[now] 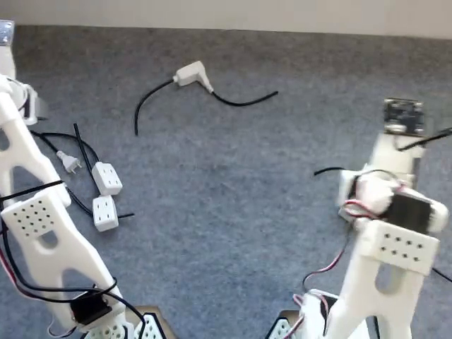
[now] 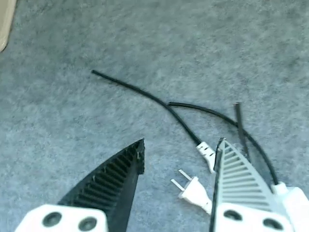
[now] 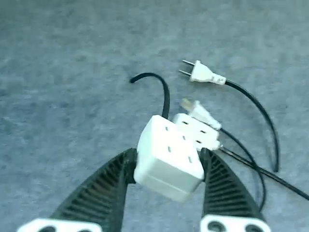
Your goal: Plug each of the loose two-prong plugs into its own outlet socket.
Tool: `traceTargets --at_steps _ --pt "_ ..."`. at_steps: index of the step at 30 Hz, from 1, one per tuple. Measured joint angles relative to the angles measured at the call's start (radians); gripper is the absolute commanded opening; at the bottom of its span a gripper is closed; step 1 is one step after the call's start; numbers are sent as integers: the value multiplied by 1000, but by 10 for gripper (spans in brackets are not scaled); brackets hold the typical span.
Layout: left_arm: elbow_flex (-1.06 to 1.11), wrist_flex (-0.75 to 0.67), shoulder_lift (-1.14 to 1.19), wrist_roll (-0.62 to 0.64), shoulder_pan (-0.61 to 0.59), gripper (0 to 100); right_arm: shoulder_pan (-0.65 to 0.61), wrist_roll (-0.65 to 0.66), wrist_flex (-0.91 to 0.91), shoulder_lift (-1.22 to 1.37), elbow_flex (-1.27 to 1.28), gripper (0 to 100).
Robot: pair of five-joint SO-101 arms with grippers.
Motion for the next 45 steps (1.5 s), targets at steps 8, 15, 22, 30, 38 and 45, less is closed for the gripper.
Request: traceTargets --at_steps 8,15,22,30,38,45 --pt "0 0 0 0 -87 231 -365 -350 -100 51 25 155" --pt "0 0 0 -2 -133 231 -399 -578 -370 295 21 155" --pt "2 0 0 -2 -132 231 -603 -709 -394 555 -61 155" --pt "158 0 0 -2 -114 231 -829 -776 -396 910 -239 155" --pt "183 0 0 -2 -109 231 -990 -824 -396 1086 -419 179" --pt "189 0 0 -2 -109 231 -1022 -825 -397 1169 -531 320"
